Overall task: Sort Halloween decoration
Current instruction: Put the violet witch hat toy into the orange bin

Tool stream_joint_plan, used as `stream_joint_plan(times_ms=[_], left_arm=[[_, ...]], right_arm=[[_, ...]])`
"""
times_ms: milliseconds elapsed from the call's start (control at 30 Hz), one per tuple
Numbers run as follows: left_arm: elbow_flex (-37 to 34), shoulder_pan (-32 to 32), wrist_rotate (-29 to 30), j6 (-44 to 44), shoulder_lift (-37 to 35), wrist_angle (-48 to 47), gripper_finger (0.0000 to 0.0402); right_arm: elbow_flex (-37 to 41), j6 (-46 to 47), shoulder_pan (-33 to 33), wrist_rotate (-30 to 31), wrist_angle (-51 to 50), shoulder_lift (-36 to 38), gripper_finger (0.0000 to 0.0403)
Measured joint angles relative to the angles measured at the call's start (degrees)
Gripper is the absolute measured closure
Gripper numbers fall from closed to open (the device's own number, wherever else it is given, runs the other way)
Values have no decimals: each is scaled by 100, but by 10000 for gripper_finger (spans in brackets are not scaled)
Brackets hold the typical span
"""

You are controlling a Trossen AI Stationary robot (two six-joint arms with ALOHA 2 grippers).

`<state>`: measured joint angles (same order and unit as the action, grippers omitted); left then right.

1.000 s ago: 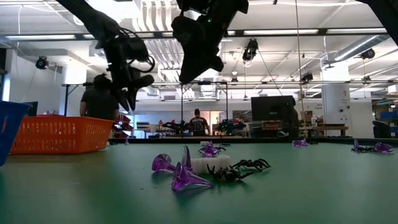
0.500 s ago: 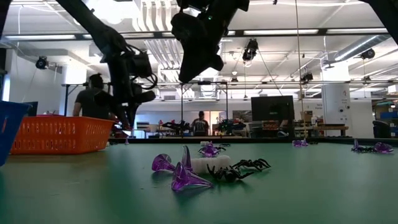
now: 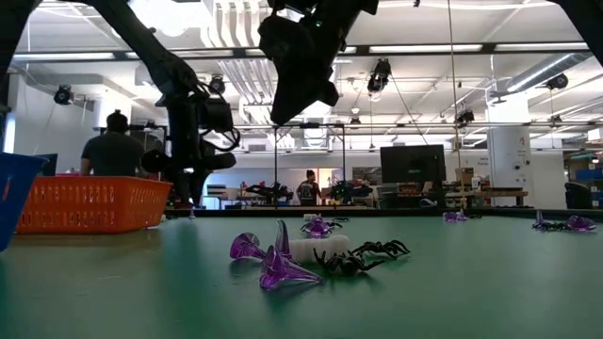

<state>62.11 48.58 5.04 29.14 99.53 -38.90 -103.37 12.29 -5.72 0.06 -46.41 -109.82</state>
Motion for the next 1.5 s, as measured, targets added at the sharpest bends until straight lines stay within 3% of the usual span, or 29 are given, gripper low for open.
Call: stream_joint_plan(times_ms=[267, 1033, 1300, 1500], left_arm=[[0, 0, 24, 14, 320, 57, 324], [0, 6, 195, -36, 315, 233, 328], [0, 1, 195, -85, 315, 241, 395], [0, 2, 195, -185, 315, 239, 399]], right_arm=[[0, 77, 23, 1, -2, 0, 339], [0, 79, 23, -1, -7, 0, 339], [2, 79, 23, -1, -7, 0, 339], [0, 79, 23, -1, -7, 0, 339]])
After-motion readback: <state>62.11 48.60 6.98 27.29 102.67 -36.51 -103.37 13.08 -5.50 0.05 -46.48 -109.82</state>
